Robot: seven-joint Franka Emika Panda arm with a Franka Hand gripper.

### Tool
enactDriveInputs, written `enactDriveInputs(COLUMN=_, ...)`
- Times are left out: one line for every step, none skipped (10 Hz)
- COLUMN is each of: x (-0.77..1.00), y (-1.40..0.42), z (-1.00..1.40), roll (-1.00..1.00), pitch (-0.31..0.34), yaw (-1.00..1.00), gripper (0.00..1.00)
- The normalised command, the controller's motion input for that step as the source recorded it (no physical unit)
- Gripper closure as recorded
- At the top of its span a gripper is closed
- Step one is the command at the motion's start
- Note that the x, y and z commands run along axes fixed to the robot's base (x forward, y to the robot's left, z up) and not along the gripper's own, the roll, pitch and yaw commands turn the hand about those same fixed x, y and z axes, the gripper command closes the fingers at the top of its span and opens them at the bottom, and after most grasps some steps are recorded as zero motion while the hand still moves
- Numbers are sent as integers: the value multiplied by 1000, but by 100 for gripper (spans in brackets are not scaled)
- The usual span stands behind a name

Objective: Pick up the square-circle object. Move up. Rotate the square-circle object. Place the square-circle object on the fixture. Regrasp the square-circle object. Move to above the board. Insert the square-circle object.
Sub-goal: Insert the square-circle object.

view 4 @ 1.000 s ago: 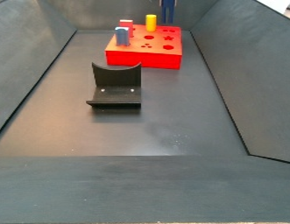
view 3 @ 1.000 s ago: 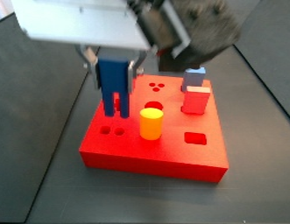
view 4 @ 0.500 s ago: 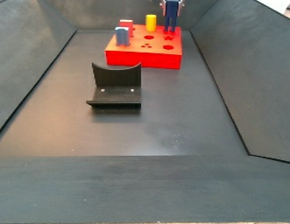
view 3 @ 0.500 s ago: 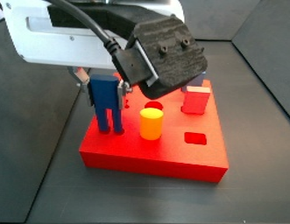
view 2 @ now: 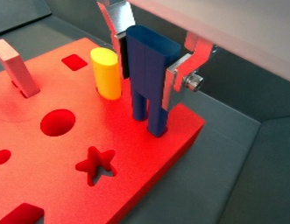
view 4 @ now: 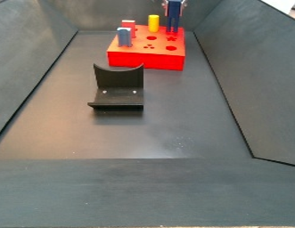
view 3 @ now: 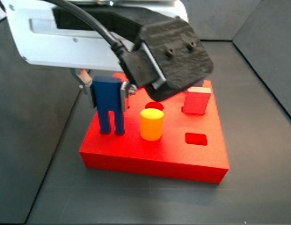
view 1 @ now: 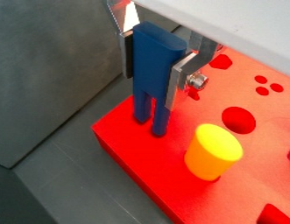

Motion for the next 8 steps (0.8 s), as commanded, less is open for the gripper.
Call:
enactDriveInputs(x=303, y=-40, z=-297, roll=230, pitch=60, yaw=-6, gripper=100)
enactDriveInputs(x=380, y=-91, z=-400, roll=230, pitch=27, yaw=-54, gripper=100)
enactDriveInputs(x=154, y=-137, z=-680, roll=246, pitch=-79, yaw=-29, gripper=100)
enactDriveInputs(x=51, y=-214, z=-763, roll=231, pitch=-133, yaw=-29, gripper=100)
enactDriveInputs(x=0, y=-246, z=-734, roll=241, pitch=-154, yaw=-20, gripper=100)
enactDriveInputs(x=-43, y=-257, z=-660, roll=211, pitch=-230, yaw=0, gripper=100)
enactDriveInputs(x=-117, y=0, z=-243, roll=-29, pitch=-287, yaw=0, gripper=100)
enactDriveInputs(x=-34, y=-20, z=0, roll=3, pitch=-51, yaw=31, gripper=100)
